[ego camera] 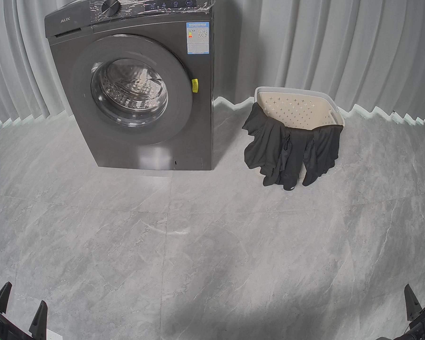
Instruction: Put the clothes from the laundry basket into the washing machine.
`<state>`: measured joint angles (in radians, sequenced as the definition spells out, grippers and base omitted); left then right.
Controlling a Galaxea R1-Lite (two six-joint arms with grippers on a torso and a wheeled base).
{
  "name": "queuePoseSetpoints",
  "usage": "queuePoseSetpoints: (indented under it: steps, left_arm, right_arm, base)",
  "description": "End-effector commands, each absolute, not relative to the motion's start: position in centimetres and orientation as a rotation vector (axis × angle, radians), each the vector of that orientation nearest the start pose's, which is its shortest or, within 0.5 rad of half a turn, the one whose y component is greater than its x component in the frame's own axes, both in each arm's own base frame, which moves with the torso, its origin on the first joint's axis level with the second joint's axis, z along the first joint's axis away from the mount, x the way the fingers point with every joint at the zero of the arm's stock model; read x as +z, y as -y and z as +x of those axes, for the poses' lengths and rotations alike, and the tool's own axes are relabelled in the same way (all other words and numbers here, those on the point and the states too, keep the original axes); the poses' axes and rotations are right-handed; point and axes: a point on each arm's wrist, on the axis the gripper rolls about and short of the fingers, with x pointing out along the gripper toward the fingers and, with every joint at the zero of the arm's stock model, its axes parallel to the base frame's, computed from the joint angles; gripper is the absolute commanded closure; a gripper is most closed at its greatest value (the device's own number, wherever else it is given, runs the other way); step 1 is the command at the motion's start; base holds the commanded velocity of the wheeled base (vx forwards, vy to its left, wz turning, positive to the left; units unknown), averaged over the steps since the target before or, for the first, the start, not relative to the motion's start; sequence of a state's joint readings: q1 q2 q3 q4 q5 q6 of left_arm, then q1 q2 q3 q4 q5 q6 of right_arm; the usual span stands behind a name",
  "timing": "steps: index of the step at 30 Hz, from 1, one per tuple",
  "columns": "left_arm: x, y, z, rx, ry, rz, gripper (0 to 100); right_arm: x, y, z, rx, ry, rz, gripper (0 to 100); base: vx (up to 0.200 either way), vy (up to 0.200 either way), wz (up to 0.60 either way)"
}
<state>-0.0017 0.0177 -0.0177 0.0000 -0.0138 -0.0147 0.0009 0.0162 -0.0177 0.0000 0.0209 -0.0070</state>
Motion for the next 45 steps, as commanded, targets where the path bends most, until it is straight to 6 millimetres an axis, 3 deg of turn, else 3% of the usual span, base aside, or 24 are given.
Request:
queuePoseSetpoints:
  steps: [1,18,45]
  left_arm:
    - [7.59,0.03,-2.28,-0.015,0.0,-0.012,0]
    - [7.59,0.02,-2.28,-0.014,0.0,-0.02,0]
    - [7.59,0.02,-2.28,-0.012,0.0,-0.026,0]
  right_arm:
    - [7.55,-0.04,-2.28,0.023,0.0,-0.008,0]
    - [7.55,-0.05,-2.28,0.025,0.0,-0.008,0]
    - [7.55,-0.05,-2.28,0.025,0.0,-0.008,0]
  base:
    - [0.0,0.0,0.0]
    - [0.0,0.0,0.0]
    - [0.2,0.0,0.0]
